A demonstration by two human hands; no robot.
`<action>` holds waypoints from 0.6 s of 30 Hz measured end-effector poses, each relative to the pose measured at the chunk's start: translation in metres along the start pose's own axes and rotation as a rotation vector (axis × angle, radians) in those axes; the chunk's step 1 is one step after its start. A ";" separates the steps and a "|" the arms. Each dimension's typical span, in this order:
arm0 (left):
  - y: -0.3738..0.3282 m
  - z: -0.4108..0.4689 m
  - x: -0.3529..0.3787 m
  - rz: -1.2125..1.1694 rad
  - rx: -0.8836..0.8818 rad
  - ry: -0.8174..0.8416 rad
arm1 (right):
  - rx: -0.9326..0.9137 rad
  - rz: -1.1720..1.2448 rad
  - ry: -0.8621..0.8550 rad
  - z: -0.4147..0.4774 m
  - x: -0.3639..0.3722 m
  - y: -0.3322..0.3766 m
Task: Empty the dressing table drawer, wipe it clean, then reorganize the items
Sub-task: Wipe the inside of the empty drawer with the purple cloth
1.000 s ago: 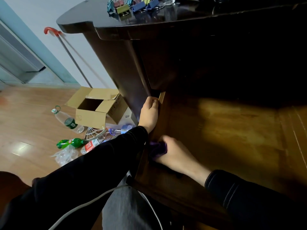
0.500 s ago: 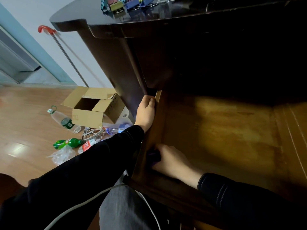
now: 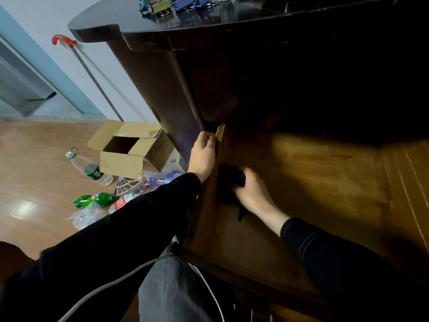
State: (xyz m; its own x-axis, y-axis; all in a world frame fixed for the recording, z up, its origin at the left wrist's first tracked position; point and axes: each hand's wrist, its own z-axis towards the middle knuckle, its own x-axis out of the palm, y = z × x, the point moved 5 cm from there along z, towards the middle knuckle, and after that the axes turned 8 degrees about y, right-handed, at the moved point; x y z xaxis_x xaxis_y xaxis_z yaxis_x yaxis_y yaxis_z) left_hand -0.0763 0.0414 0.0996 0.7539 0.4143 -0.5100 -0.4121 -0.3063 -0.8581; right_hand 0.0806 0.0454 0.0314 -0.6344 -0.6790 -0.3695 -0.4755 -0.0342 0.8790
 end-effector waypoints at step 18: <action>-0.001 0.002 0.000 -0.007 0.003 0.000 | 0.045 0.252 0.460 -0.048 0.025 0.028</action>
State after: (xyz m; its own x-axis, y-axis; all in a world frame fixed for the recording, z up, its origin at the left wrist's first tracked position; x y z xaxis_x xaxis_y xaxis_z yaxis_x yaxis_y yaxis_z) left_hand -0.0772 0.0431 0.1005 0.7567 0.4166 -0.5039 -0.4085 -0.3006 -0.8619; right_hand 0.0803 -0.0073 0.0616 -0.4036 -0.9144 0.0309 -0.3750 0.1961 0.9060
